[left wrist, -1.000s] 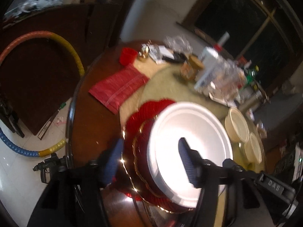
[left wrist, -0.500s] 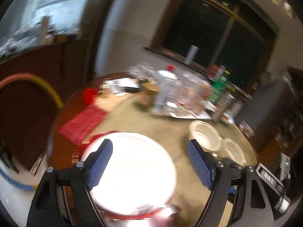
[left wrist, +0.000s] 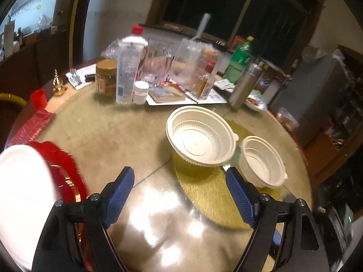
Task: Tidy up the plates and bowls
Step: 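Grasp the rim of a large beige bowl with the left tool while the right tool grasps another beige bowl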
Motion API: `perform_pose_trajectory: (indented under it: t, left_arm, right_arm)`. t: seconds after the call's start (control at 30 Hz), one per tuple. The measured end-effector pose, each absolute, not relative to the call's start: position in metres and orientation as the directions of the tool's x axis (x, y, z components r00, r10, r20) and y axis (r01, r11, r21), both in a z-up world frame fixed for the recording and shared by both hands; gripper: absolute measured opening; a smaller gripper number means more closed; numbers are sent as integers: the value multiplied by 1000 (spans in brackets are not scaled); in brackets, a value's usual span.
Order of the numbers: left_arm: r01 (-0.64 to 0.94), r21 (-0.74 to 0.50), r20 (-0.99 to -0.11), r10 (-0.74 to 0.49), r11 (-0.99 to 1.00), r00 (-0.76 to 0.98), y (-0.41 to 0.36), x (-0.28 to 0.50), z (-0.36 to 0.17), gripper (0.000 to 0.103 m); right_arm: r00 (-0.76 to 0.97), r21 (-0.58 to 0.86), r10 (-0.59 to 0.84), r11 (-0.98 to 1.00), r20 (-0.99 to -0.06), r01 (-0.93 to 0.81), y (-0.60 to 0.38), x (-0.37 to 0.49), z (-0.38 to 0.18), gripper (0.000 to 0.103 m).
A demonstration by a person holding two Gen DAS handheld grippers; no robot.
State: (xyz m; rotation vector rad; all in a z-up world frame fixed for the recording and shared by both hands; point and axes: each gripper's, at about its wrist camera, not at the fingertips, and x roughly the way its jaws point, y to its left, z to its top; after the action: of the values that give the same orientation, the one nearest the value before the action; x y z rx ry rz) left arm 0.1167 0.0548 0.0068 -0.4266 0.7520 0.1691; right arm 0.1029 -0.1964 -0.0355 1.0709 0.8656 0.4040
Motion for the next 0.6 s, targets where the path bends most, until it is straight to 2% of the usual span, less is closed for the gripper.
perform_pose_trajectory:
  t: [0.27, 0.6]
  left_arm:
    - [-389, -286, -723, 69, 876, 687, 59, 164, -19, 83]
    - [-440, -341, -752, 39, 831, 658, 76, 191, -41, 83]
  right_arm:
    - [596, 897, 690, 422, -410, 129, -197, 111, -50, 70]
    - [620, 863, 642, 492, -451, 118, -196, 111, -51, 70]
